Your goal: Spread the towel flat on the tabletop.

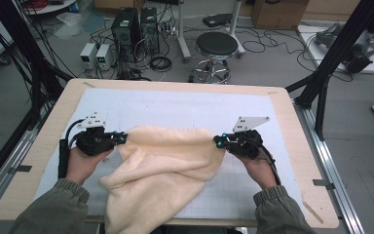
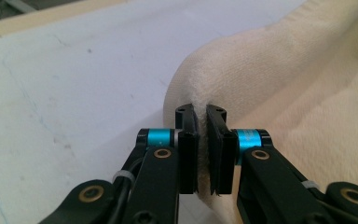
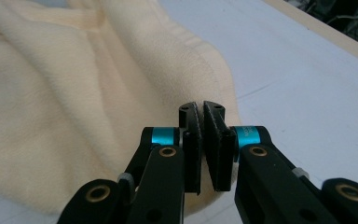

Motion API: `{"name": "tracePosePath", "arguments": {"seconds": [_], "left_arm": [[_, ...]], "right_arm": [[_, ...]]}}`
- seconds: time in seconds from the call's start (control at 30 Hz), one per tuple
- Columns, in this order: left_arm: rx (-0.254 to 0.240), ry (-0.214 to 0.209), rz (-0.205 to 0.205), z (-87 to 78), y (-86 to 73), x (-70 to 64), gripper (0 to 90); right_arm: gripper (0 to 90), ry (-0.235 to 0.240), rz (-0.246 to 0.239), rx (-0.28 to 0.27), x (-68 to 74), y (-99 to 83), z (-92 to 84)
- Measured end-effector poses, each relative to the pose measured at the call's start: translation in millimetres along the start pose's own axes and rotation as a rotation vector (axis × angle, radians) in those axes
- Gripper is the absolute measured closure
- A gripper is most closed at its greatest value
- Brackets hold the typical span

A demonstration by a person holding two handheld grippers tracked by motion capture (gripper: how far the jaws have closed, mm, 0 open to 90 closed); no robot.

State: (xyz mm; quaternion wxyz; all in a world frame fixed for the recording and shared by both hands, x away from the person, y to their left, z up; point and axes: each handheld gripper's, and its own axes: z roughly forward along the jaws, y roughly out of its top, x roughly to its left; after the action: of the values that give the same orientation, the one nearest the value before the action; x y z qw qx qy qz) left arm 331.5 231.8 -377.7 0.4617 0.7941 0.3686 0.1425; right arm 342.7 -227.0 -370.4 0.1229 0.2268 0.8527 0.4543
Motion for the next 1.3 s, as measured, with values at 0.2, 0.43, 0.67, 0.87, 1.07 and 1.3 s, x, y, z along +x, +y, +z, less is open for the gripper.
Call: {"name": "tracePosePath", "arguments": {"seconds": [0.2,0.43,0.67,0.87,1.07,1.3], "left_arm": [[-0.045,0.057,-0.069,25.0,33.3,30.1,84.1],[-0.136,0.231,-0.131,48.5,120.3,77.4,58.4],[-0.092,0.133,-0.07,36.0,80.7,66.8,56.6],[-0.084,0.081,-0.041,14.5,42.0,44.1,53.2],[-0.076,0.028,0.016,-9.2,-5.3,10.8,48.4],[-0.018,-0.071,0.025,-20.5,-56.5,-12.2,44.1]], "right_arm": [[86.9,-0.049,-0.008,0.023,-18.3,17.0,11.4],[59.7,-0.274,0.133,-0.081,-105.1,103.0,19.1],[55.3,-0.141,0.106,-0.01,-79.7,72.0,26.9],[53.6,-0.064,0.052,0.008,-34.7,45.2,25.9],[53.2,-0.007,-0.005,0.004,7.5,19.1,23.7],[54.4,0.086,-0.046,0.099,43.3,-6.9,46.0]]}}
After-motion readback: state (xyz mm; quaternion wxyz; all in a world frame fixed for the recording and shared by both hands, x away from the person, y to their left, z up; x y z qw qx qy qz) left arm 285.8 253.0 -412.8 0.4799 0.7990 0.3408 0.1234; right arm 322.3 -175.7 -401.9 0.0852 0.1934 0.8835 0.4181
